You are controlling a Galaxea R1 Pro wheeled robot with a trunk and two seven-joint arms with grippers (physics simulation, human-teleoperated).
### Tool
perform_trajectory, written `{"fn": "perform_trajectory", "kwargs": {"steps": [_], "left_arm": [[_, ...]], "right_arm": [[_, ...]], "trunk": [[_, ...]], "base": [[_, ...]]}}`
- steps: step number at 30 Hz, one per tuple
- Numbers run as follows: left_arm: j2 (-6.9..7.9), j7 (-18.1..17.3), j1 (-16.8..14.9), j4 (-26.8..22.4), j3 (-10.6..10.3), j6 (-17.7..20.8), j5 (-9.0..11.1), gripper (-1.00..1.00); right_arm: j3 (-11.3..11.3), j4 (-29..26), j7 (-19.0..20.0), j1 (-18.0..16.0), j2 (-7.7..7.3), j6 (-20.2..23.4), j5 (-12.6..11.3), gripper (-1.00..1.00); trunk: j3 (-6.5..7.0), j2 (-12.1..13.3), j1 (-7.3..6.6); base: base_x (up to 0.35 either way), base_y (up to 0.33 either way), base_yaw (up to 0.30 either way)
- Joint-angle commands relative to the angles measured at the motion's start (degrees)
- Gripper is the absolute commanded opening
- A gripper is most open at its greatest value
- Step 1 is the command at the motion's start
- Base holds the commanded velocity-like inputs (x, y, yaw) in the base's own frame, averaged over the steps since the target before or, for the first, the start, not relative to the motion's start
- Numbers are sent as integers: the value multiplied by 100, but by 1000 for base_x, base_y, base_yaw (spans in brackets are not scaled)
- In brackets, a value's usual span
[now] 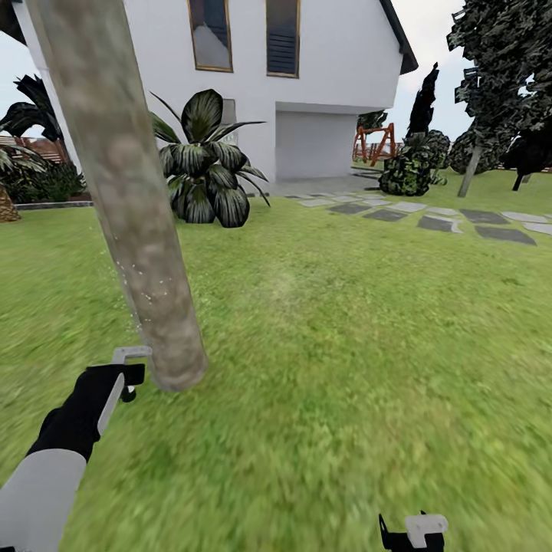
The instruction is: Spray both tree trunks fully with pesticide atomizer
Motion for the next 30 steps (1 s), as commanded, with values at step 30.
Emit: {"fn": "perform_trajectory", "kwargs": {"steps": [30], "left_arm": [[-10,49,-3,405,1,34,42,-100]], "right_arm": [[-18,9,-40,-5,8,-15,61,100]], "trunk": [[-5,-2,0]], "base": [[130,-231,113]]}}
